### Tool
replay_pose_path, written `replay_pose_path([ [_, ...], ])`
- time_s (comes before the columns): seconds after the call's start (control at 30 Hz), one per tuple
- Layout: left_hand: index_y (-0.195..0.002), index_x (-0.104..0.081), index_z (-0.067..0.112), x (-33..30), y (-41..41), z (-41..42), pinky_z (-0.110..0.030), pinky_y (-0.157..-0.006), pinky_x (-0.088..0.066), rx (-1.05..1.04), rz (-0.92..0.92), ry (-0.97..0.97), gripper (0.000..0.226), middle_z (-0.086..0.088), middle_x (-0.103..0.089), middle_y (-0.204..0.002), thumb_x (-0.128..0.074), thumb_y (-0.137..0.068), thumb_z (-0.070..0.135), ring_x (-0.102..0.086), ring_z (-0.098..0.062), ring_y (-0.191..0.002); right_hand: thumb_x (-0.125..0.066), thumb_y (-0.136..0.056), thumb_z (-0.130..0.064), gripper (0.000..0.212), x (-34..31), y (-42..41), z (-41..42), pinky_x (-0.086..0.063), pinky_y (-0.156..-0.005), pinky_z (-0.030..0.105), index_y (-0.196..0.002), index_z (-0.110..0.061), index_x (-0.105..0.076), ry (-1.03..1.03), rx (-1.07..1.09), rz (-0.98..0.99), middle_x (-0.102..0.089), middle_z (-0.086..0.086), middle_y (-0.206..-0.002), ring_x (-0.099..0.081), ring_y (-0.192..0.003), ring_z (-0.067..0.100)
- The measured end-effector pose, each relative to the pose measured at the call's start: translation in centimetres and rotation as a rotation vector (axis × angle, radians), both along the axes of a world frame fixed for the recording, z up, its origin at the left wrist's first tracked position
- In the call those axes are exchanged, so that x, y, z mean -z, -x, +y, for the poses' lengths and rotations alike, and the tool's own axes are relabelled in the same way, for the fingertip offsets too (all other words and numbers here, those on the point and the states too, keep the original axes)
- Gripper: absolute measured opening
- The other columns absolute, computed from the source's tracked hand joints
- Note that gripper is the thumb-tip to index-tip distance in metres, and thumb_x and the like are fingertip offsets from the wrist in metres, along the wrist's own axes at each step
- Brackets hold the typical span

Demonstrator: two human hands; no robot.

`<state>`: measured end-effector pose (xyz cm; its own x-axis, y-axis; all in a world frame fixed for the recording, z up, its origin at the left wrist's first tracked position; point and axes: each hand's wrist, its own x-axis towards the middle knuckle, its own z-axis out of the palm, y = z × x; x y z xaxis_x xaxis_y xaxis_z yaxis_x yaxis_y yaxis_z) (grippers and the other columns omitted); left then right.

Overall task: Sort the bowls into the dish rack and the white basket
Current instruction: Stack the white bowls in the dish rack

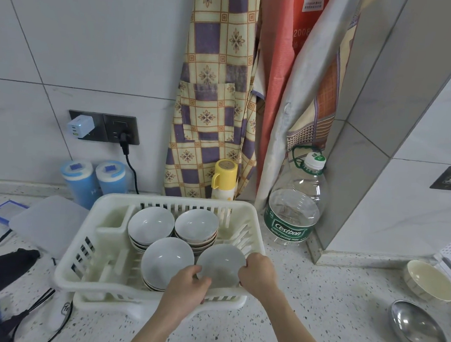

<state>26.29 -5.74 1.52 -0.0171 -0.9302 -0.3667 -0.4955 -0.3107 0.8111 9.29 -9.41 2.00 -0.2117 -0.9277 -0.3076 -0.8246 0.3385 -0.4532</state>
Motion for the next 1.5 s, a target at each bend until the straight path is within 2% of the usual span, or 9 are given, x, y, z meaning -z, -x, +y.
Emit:
replay_pose_path([
  [0.2,-0.144,-0.046,0.016,0.5,0.0,0.3,-0.020,-0.060,-0.041,0.019,0.023,0.012,0.053,0.004,-0.062,-0.081,-0.050,-0.092,0.027,-0.067,-0.008,-0.074,-0.048,-0.085,-0.006,0.005,-0.4,-0.4,-0.1,-0.031,-0.047,0.020,-0.086,-0.012,-0.048,-0.075,-0.075,0.114,-0.048,-0.002,-0.072,-0.051,-0.070,0.019],
  [0.33,-0.145,-0.045,0.016,0.7,-0.1,0.5,-0.017,-0.058,-0.041,0.044,0.028,0.020,0.052,0.007,-0.056,-0.074,-0.050,-0.094,0.026,-0.067,-0.009,-0.076,-0.048,-0.092,-0.011,0.026,-0.1,-0.6,-0.3,-0.045,-0.065,0.024,-0.116,-0.007,-0.056,-0.085,-0.087,0.199,-0.060,0.004,-0.097,-0.060,-0.086,0.020],
  [0.47,-0.146,-0.043,0.016,0.9,-0.2,0.6,-0.021,-0.064,-0.044,0.047,0.048,0.014,0.053,0.005,-0.057,-0.078,-0.050,-0.095,0.026,-0.068,-0.013,-0.083,-0.050,-0.098,-0.021,0.027,0.4,-1.0,-0.5,-0.050,-0.078,0.025,-0.122,-0.010,-0.054,-0.063,-0.080,0.290,-0.064,0.004,-0.118,-0.065,-0.107,0.020],
  [0.63,-0.144,-0.045,0.016,1.2,-0.3,1.1,-0.013,-0.053,-0.043,0.023,0.100,0.016,0.050,0.002,-0.059,-0.082,-0.051,-0.094,0.023,-0.063,-0.009,-0.071,-0.043,-0.102,-0.025,0.025,0.9,-1.1,0.0,-0.045,-0.069,0.024,-0.114,-0.009,-0.059,0.026,-0.041,0.303,-0.067,0.006,-0.110,-0.067,-0.100,0.022],
  [0.87,-0.139,-0.049,0.020,1.3,-0.2,1.2,-0.011,-0.050,-0.044,0.003,0.110,0.033,0.045,-0.007,-0.065,-0.099,-0.053,-0.095,0.027,-0.065,-0.006,-0.071,-0.046,-0.094,-0.009,0.022,0.7,-1.0,-0.1,-0.045,-0.069,0.025,-0.111,-0.008,-0.060,-0.009,-0.067,0.275,-0.066,0.007,-0.110,-0.066,-0.099,0.023],
  [1.07,-0.142,-0.045,0.019,1.1,0.0,1.2,-0.008,-0.052,-0.043,0.000,0.103,0.005,0.048,-0.002,-0.063,-0.100,-0.053,-0.096,0.025,-0.067,-0.006,-0.075,-0.046,-0.092,-0.008,0.020,0.3,-0.7,0.1,-0.045,-0.067,0.026,-0.108,-0.006,-0.059,-0.005,-0.103,0.225,-0.064,0.008,-0.106,-0.063,-0.088,0.023],
  [1.23,-0.140,-0.046,0.022,0.9,0.1,1.6,-0.009,-0.052,-0.044,-0.063,0.167,-0.038,0.045,0.010,-0.063,-0.102,-0.055,-0.096,0.026,-0.067,-0.006,-0.074,-0.041,-0.094,-0.009,0.018,0.4,-0.9,0.3,-0.042,-0.061,0.025,-0.095,-0.008,-0.059,0.071,-0.061,0.198,-0.057,0.005,-0.083,-0.051,-0.072,0.020],
  [1.37,-0.134,-0.053,0.025,0.8,-0.1,2.6,-0.013,-0.059,-0.044,-0.142,0.193,0.030,0.038,0.013,-0.065,-0.113,-0.057,-0.096,0.023,-0.067,-0.005,-0.068,-0.045,-0.093,-0.010,0.025,1.5,-0.4,1.6,-0.029,-0.045,0.022,-0.068,-0.009,-0.047,0.361,-0.010,0.001,-0.041,0.001,-0.053,-0.040,-0.049,0.018],
  [1.5,-0.119,-0.061,0.028,0.6,0.7,3.5,-0.012,-0.060,-0.045,-0.211,0.205,0.134,0.024,0.011,-0.068,-0.107,-0.057,-0.096,0.019,-0.065,-0.003,-0.064,-0.051,-0.091,-0.007,0.025,0.7,1.5,2.9,-0.036,-0.047,0.019,-0.070,-0.006,-0.065,0.404,0.025,-0.511,-0.062,0.007,-0.058,-0.045,-0.043,0.004],
])
